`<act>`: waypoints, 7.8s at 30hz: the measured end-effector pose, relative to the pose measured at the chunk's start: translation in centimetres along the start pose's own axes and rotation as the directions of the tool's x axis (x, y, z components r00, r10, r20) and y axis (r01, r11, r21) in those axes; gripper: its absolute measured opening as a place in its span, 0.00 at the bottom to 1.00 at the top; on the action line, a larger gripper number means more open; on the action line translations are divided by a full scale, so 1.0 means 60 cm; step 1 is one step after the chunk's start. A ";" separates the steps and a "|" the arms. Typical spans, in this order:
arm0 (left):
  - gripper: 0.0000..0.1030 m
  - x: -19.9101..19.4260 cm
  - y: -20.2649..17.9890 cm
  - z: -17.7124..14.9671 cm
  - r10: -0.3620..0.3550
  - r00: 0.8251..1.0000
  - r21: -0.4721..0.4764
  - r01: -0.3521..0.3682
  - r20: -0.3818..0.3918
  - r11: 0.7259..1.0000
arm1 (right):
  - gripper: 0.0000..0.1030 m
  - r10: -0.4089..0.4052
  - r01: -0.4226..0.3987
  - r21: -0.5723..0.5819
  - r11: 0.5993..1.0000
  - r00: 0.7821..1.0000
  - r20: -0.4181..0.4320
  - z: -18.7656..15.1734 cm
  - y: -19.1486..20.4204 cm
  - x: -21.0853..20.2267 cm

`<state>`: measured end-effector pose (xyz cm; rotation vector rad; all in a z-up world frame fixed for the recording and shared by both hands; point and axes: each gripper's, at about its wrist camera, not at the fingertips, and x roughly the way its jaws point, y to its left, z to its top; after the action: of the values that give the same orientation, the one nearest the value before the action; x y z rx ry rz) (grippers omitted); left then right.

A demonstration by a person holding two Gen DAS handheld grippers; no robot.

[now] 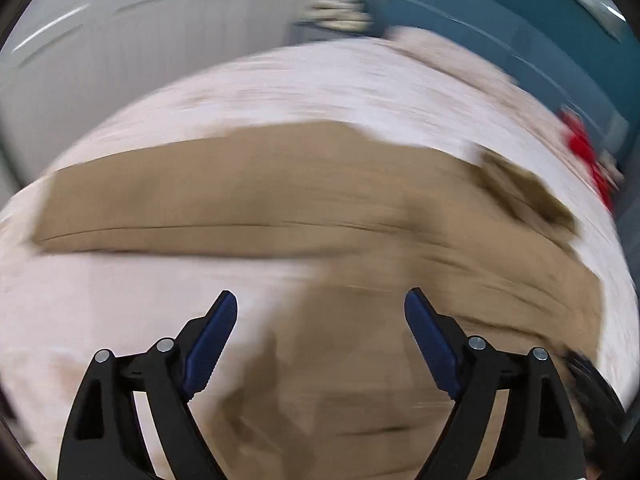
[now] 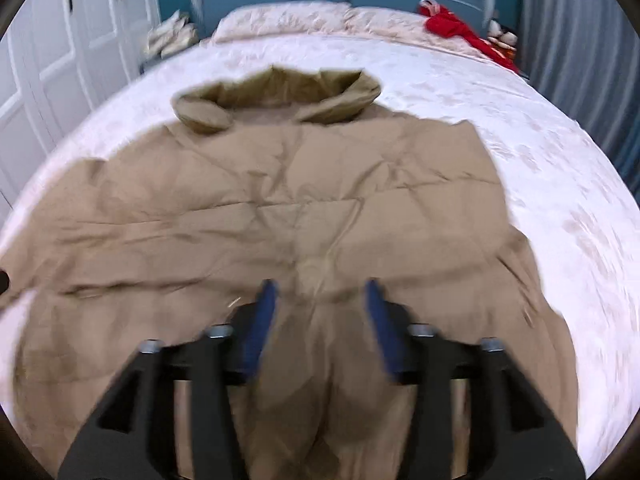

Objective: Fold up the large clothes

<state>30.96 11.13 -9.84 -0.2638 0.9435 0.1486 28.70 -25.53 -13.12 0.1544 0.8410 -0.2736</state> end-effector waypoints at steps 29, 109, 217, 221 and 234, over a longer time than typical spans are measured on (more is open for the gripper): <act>0.01 -0.107 0.243 0.189 -0.058 0.983 -0.240 0.100 0.175 0.966 | 0.59 0.113 -0.112 0.019 0.993 0.992 -0.051 -0.148 0.077 -0.178; 0.00 0.198 -0.123 0.095 -0.408 0.899 -0.304 0.348 -0.159 0.887 | 0.01 0.115 -0.125 0.144 0.982 0.990 0.077 0.125 -0.220 0.010; 0.43 0.146 -0.393 -0.096 -0.014 0.976 0.498 -0.099 0.217 0.862 | 0.15 0.091 -0.084 -0.091 0.992 0.993 0.070 0.000 0.000 0.122; 0.43 0.146 -0.392 -0.096 -0.013 0.976 0.497 -0.099 0.217 0.862 | 0.15 0.092 -0.085 -0.090 0.992 0.993 0.077 -0.001 0.000 0.120; 0.82 0.064 -0.330 0.094 -0.350 0.936 0.253 0.350 -0.047 0.902 | 0.55 0.281 -0.279 0.119 0.953 0.960 0.005 0.096 -0.119 0.042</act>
<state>42.33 -6.17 -6.71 -0.1883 0.8898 -0.3057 32.27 -34.20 -11.43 0.3837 0.8033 -0.0552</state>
